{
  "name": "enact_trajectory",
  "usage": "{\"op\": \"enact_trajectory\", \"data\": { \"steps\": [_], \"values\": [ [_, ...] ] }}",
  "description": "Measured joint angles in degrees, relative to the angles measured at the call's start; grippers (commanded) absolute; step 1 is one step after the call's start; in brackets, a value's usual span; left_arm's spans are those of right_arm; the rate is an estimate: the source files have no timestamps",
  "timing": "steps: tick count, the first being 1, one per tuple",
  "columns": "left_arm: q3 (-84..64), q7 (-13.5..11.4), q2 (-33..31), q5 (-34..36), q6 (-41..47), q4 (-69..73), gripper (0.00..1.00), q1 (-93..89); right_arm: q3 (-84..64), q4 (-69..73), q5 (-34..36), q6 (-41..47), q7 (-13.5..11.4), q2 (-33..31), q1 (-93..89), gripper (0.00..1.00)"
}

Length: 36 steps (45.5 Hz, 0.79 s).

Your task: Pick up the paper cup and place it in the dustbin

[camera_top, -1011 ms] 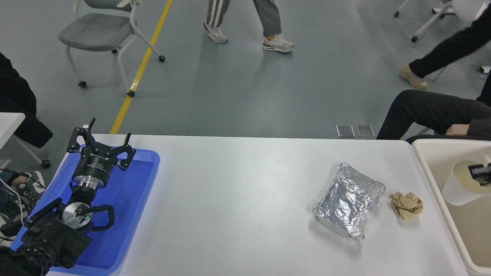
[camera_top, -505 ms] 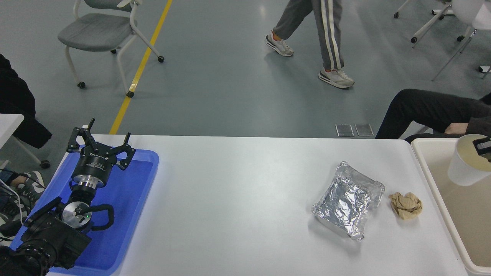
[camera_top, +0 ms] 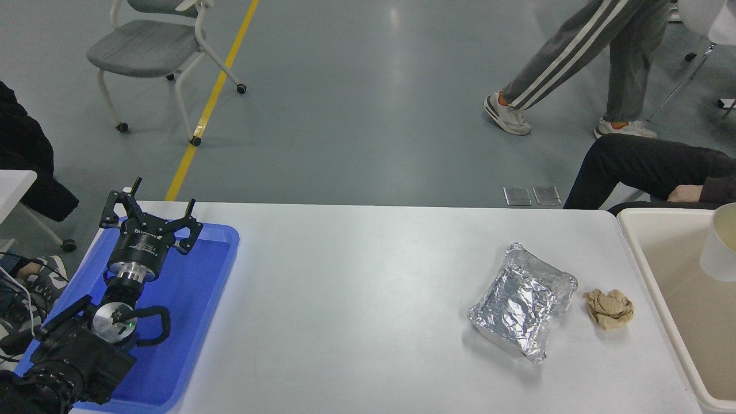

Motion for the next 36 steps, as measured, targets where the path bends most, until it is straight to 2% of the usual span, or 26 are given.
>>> {"op": "enact_trajectory", "data": {
  "steps": [10,21,26,36],
  "values": [
    [0.0,-0.06,-0.01,0.0,0.0,0.04,1.0,0.0,6.74,-14.98,-6.4,-0.9,0.1,-6.48,-12.59,0.0],
    [0.01,-0.09,-0.03,-0.01,0.0,0.02,1.0,0.0,21.75,-28.92,-8.88,-5.09,0.08,-9.66,-31.89,0.0],
    [0.04,-0.09,-0.05,-0.01,0.0,0.01,1.0,0.01,28.84,-34.1,-9.14,-8.12,0.0,-9.68,-40.89,0.0],
    [0.04,-0.08,-0.09,0.0,0.0,0.04,1.0,0.01,43.97,-43.7,-8.8,-14.78,0.03,-5.48,-60.11,0.0]
  ]
}}
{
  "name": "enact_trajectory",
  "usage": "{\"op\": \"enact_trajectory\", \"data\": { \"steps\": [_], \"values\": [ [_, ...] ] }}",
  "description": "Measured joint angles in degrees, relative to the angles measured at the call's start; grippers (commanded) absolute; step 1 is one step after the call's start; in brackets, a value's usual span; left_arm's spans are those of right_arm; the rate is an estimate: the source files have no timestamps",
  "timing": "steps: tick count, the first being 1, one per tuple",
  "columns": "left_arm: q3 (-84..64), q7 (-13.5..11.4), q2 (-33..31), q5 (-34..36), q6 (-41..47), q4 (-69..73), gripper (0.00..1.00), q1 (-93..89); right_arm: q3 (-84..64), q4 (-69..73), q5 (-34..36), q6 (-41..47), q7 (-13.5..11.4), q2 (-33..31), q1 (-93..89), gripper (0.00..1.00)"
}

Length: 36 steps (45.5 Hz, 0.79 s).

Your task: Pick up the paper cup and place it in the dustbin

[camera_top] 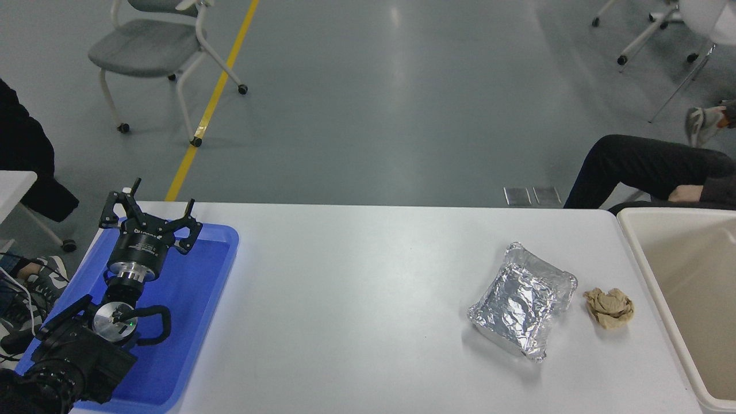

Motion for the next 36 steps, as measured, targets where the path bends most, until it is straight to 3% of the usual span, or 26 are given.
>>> {"op": "enact_trajectory", "data": {
  "steps": [15,32,33,34,35,36],
  "values": [
    [0.0,-0.04,0.04,0.0,0.0,0.03,1.0,0.02,10.92,-13.28,6.17,-7.35,0.12,9.57,-18.67,0.0],
    [0.0,-0.08,0.07,0.0,0.0,0.02,1.0,0.07,14.26,-17.33,9.58,-11.23,0.16,14.36,-24.87,0.0],
    [0.0,-0.08,0.07,0.0,0.0,0.02,1.0,0.07,14.4,-17.41,9.65,-11.32,0.16,14.5,-25.01,0.13],
    [0.0,-0.08,0.07,0.0,0.0,0.02,1.0,0.08,14.52,-17.49,9.7,-11.42,0.16,14.62,-25.14,0.39],
    [0.0,-0.07,0.07,0.0,0.0,0.02,1.0,0.08,14.72,-17.64,9.8,-11.59,0.16,14.81,-25.34,0.77],
    [0.0,-0.07,0.07,0.0,0.0,0.02,1.0,0.08,14.79,-17.66,9.84,-11.63,0.16,14.88,-25.41,0.95]
  ]
}}
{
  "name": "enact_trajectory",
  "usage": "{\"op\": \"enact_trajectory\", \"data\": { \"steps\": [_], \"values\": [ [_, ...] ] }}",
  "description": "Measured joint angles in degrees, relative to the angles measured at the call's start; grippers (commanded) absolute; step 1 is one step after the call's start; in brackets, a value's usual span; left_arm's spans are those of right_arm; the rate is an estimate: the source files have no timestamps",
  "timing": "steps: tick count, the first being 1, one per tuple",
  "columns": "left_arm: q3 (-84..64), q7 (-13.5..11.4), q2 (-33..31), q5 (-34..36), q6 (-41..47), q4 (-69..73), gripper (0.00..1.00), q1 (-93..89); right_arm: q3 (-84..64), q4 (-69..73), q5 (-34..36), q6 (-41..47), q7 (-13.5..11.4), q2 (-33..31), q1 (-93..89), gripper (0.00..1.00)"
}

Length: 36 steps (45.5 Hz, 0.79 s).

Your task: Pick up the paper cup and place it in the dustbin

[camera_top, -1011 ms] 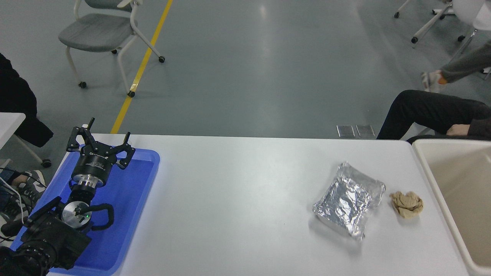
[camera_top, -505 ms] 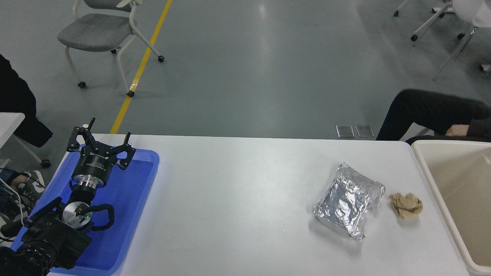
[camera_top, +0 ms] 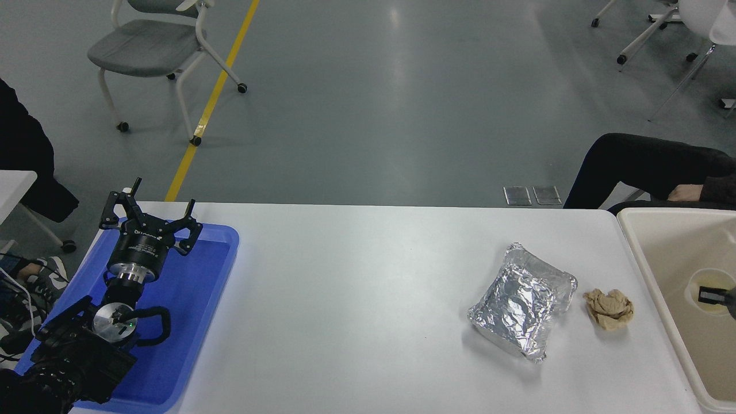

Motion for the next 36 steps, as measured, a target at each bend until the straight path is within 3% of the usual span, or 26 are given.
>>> {"op": "enact_trajectory", "data": {
  "steps": [1,27,36],
  "values": [
    [0.0,0.0,0.0,0.0,0.0,0.0,1.0,0.0,0.06,-0.02,0.03,-0.03,0.0,0.06,-0.06,1.0],
    [0.0,0.07,0.01,0.0,0.0,0.03,1.0,-0.05,0.76,2.1,0.69,0.69,-0.08,0.77,1.71,1.0],
    [0.02,0.12,0.0,0.0,0.0,0.01,1.0,-0.08,-0.77,7.82,0.46,2.19,-0.25,-1.75,7.42,1.0]
  ]
}}
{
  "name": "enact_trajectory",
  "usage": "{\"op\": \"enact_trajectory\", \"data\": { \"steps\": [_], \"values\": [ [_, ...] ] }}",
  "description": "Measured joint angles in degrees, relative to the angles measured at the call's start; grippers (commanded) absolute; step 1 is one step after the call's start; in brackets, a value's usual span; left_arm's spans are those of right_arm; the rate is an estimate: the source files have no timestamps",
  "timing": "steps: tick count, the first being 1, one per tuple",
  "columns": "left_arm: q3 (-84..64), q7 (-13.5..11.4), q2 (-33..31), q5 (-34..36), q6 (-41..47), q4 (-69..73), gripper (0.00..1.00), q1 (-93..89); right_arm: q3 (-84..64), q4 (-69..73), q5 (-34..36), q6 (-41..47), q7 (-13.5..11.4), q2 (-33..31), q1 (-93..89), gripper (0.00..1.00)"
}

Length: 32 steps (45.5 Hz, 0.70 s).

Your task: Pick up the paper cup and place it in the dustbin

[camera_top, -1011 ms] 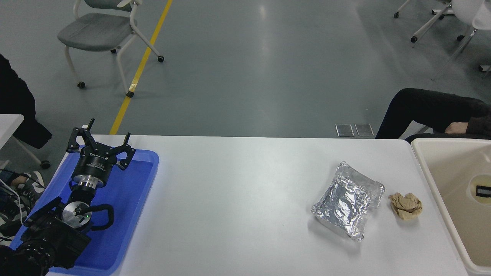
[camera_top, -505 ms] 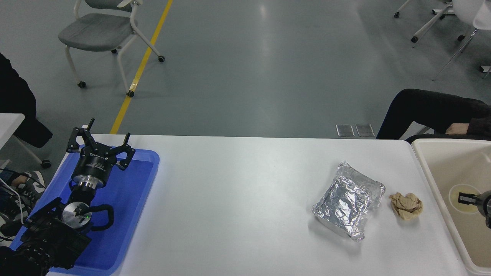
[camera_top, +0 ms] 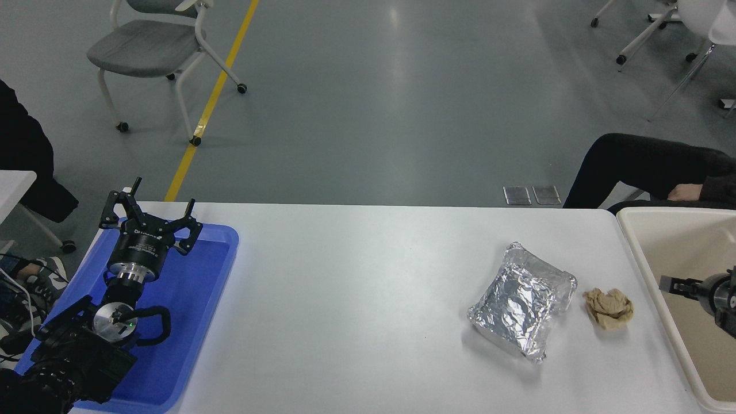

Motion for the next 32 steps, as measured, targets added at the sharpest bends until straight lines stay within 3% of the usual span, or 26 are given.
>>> {"op": "enact_trajectory", "data": {
  "steps": [18,32],
  "values": [
    [0.02,0.01,-0.18,-0.02,0.0,-0.03,1.0,-0.06,-11.9,23.5,-0.33,5.97,-0.37,-5.44,21.29,1.0],
    [0.02,0.04,-0.23,0.0,0.0,-0.06,1.0,-0.09,-23.77,39.3,3.34,14.09,-0.3,-1.95,44.27,1.0]
  ]
}}
